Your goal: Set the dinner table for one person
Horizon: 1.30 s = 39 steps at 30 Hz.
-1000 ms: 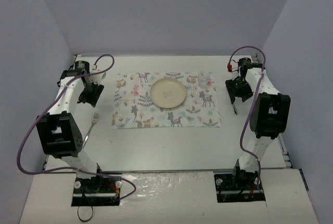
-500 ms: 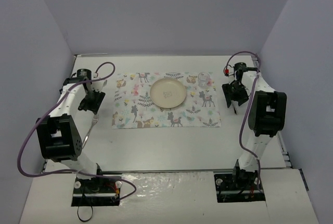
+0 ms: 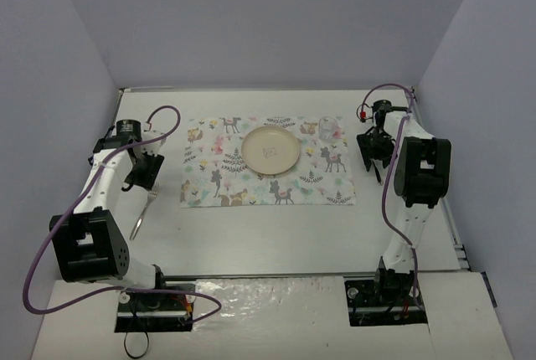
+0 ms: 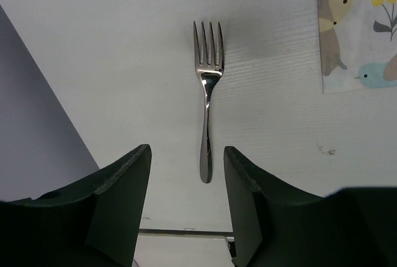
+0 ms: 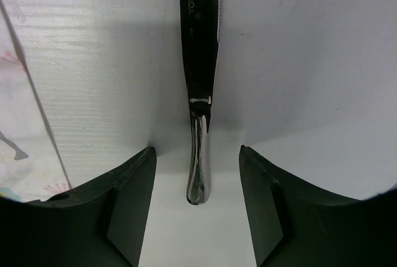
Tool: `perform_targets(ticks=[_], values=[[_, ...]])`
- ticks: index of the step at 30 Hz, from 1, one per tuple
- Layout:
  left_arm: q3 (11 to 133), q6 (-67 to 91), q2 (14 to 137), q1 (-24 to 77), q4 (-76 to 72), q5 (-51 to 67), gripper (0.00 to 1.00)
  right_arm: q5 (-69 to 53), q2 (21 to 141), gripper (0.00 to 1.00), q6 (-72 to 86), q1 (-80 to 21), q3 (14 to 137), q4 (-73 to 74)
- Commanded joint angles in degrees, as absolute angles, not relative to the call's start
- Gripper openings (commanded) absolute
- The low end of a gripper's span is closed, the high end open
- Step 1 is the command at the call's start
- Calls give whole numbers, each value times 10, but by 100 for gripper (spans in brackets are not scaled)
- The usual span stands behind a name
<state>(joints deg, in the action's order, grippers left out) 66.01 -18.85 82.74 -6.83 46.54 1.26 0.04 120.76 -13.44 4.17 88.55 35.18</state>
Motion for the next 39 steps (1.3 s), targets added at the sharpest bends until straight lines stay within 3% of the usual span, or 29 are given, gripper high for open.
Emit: perform_targets(ticks=[1, 6, 12, 15, 21, 27, 34, 39], values=[[670, -181, 807, -74, 459, 18, 47, 11, 1262, 49, -135, 50, 879, 334], [677, -183, 814, -74, 454, 26, 47, 6, 1256, 38, -135, 51, 881, 337], [701, -184, 832, -74, 460, 31, 47, -20, 1245, 33, -129, 52, 877, 337], [710, -184, 838, -74, 462, 33, 47, -31, 1250, 0, -129, 51, 875, 343], [712, -181, 838, -74, 464, 37, 47, -38, 1239, 0, -134, 51, 871, 345], [711, -185, 834, -74, 466, 39, 47, -88, 1154, 0, -140, 53, 880, 342], [737, -180, 842, -74, 483, 44, 47, -94, 1001, 0, -8, 51, 879, 277], [795, -200, 850, -73, 541, 47, 47, -162, 934, 0, 89, 9, 817, 238]])
